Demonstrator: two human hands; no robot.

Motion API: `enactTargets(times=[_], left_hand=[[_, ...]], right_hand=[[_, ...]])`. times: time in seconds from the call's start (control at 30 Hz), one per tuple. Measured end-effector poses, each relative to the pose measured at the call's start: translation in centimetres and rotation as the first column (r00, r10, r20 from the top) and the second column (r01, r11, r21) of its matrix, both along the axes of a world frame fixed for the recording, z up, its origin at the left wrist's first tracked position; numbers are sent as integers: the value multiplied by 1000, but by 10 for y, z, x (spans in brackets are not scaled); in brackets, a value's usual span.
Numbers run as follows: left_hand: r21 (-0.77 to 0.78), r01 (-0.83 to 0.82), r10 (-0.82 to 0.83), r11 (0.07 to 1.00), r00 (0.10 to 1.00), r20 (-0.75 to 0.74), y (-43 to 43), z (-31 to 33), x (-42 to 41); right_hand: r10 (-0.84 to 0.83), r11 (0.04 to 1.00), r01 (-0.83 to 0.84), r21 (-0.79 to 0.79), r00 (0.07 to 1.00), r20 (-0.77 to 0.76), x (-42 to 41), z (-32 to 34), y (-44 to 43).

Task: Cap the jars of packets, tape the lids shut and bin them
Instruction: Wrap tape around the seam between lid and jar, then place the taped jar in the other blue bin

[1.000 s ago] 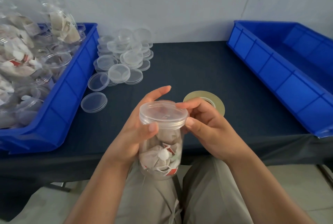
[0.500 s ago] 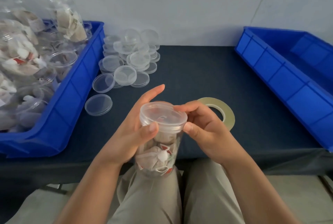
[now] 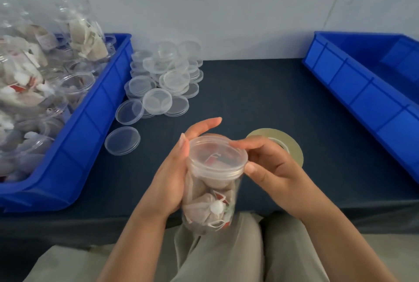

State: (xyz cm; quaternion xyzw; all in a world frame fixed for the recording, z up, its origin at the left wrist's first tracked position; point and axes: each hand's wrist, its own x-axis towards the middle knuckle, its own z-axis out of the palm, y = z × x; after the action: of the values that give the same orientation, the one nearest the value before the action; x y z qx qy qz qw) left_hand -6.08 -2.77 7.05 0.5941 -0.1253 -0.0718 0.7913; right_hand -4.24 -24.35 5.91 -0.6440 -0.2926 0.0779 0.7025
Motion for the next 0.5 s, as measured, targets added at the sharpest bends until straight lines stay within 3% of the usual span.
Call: enactTargets(times=[0.17,0.3,0.5], left_hand=[[211,-170,140,963,979,152,-13,1,1],[170,-174,140,970,970,199,-24,2,4],[136,-320,283,938,930,236,-15,6,21]], right_hand=[[-73,978,81,-194,996,46,-18,14,-1],[-211,846,333,-416,926,313,-23,30,2],[-496,757,574,-312,816,297,20,90,-55]])
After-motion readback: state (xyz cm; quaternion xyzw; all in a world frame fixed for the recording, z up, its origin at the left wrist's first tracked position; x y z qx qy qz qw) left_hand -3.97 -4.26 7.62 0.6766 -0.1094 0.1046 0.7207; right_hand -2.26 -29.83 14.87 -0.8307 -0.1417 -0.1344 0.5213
